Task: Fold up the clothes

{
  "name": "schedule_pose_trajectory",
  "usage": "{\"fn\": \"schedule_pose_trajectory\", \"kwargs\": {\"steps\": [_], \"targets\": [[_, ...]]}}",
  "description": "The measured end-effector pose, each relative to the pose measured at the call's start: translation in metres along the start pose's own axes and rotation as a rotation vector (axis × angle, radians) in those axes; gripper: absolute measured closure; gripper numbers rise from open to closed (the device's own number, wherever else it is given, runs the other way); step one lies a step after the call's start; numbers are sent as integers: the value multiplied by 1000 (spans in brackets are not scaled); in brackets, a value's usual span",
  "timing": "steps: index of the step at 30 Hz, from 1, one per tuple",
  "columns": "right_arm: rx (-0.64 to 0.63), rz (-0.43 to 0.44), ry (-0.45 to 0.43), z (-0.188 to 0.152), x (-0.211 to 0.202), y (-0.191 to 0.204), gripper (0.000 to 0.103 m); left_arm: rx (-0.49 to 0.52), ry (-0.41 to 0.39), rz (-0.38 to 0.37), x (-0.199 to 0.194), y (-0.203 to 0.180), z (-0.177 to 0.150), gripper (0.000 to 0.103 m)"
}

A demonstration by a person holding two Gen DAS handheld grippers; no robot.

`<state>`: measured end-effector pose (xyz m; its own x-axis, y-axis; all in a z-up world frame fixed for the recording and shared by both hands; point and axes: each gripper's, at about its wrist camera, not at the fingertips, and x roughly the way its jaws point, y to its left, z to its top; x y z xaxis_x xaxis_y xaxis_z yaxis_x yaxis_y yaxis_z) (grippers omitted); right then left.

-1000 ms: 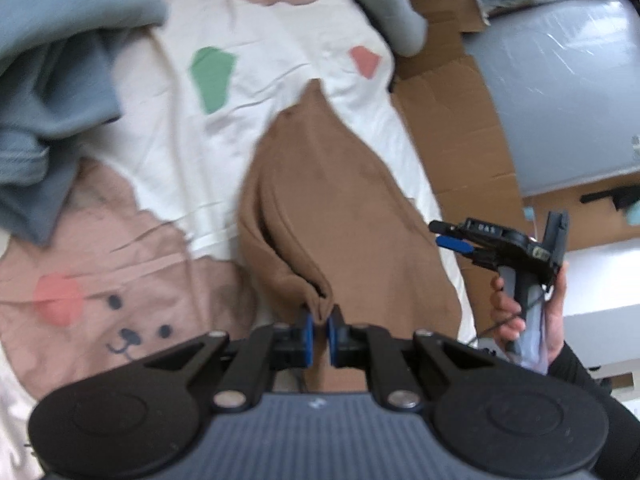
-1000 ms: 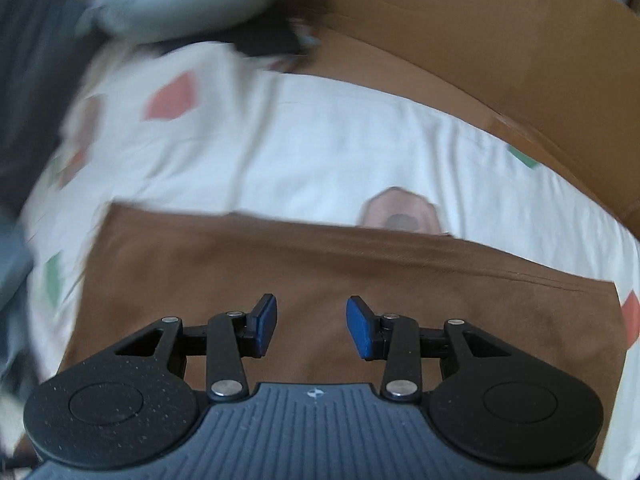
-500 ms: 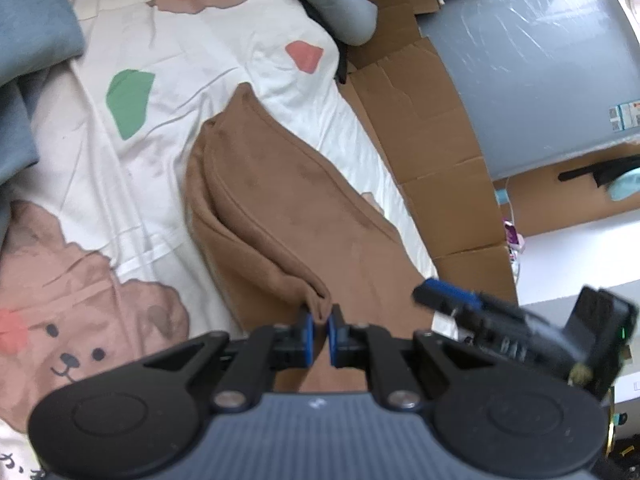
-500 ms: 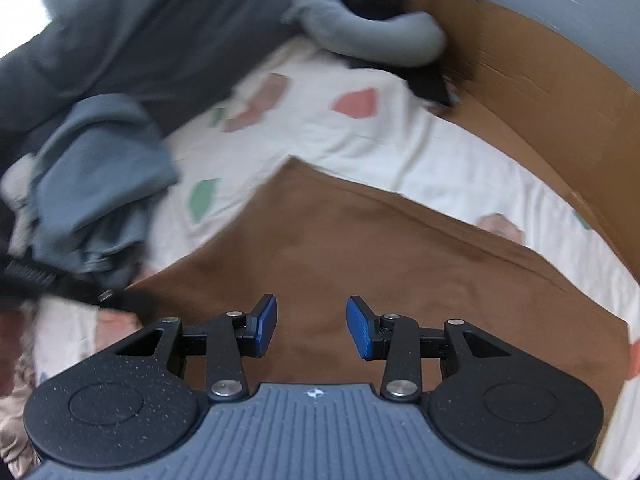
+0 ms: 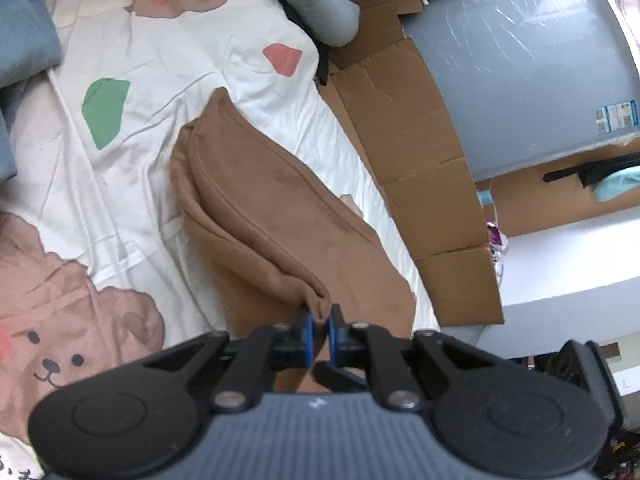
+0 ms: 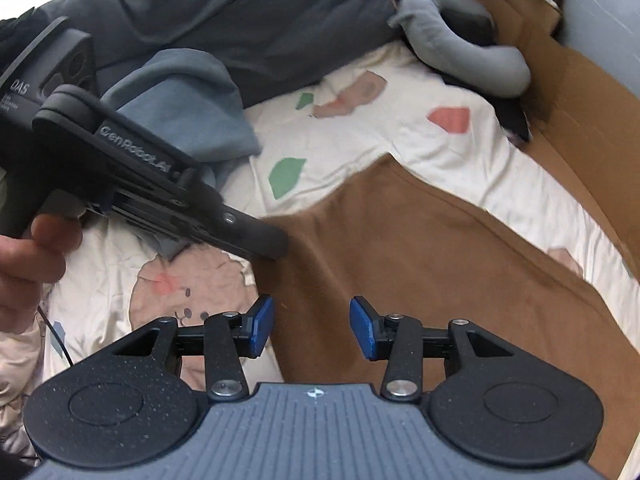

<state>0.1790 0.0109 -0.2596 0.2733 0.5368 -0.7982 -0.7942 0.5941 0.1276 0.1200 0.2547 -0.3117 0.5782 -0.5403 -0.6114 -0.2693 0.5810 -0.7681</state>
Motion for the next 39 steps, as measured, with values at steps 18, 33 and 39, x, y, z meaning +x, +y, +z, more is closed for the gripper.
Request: {"fn": "schedule_pose_trajectory", "kwargs": {"steps": [18,33,39], "targets": [[-235,-228,-46,6,47,63,78,-99,15,-94,-9,15,6,96],[-199,-247,-45,10,47,57,102,-69,-113,81,-11,57,37,26],[-187,-243,-48,12,41,54,102,-110,-95,84,20,81,46,26]]}}
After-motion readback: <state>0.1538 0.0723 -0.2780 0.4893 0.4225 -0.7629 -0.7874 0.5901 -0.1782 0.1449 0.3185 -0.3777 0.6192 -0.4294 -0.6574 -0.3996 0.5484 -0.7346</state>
